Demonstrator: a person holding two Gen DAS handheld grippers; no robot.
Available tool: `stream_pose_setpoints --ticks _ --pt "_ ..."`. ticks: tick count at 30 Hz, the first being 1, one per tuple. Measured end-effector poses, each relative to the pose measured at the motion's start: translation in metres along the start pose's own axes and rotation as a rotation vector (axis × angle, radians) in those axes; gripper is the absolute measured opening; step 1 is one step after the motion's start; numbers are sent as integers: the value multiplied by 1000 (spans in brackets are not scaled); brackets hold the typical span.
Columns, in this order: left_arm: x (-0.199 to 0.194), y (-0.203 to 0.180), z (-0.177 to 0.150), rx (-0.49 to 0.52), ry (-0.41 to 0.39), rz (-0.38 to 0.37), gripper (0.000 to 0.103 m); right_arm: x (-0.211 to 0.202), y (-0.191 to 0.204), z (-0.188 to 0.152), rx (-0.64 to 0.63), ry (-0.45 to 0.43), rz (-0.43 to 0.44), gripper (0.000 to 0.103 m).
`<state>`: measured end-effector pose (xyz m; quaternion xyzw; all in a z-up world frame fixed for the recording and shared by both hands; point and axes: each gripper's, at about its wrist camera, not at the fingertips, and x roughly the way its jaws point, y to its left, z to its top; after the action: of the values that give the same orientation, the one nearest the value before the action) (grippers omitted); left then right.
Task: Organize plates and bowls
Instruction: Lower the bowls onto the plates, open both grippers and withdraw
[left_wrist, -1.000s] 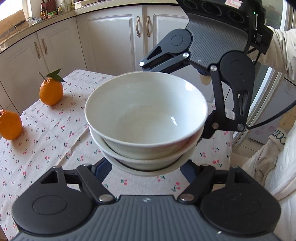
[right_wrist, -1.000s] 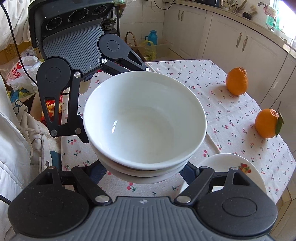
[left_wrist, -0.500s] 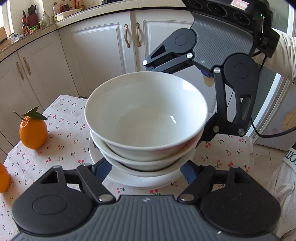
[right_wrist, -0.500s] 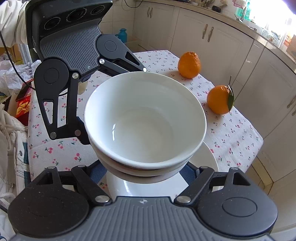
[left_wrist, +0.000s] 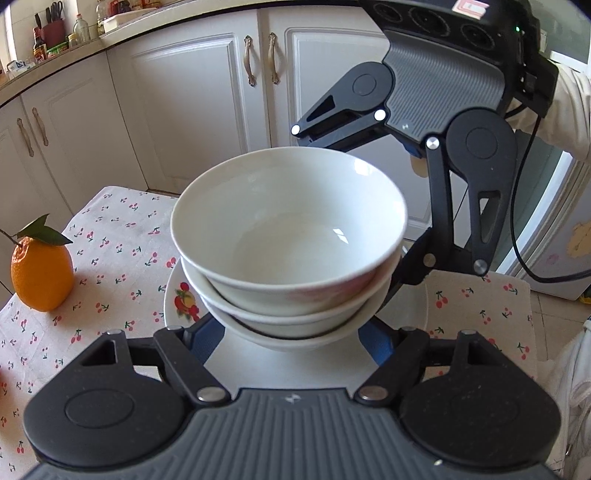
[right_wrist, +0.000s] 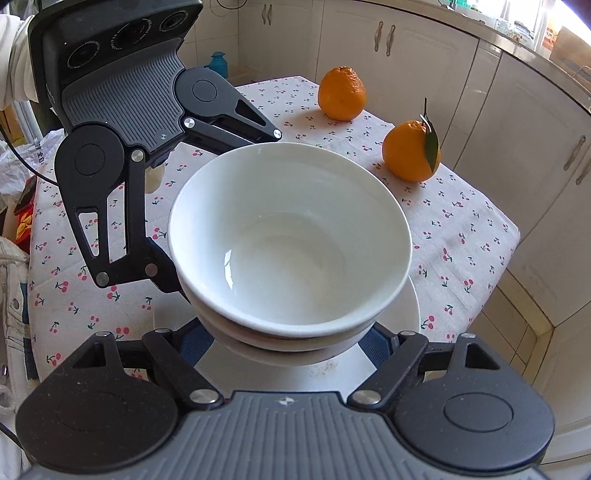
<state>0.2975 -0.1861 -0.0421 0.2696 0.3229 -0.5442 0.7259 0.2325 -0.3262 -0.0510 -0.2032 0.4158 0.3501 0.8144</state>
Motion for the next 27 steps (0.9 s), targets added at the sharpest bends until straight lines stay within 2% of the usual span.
stream_pose_setpoints --ticks 7,12,16,17,20,22,27 --pt "1 1 -3 -10 -1 4 78 5 -2 -2 25 0 6 87" --pt "-2 -5 -6 3 -18 28 79 5 3 -1 29 7 -21 87" --pt "-15 -9 -11 -24 -63 60 95 0 11 -2 34 -1 -48 98" --pt "-19 -11 -13 -30 -75 73 97 -1 14 -2 36 1 -59 100" --pt "-35 -19 -20 -53 -109 116 97 -7 25 -2 47 9 -109 103" --pt "-47 -27 -26 -77 -139 176 101 -14 35 -2 65 3 -155 103" --pt "-78 -51 -43 -197 -249 332 102 -28 63 -2 251 0 -362 103"
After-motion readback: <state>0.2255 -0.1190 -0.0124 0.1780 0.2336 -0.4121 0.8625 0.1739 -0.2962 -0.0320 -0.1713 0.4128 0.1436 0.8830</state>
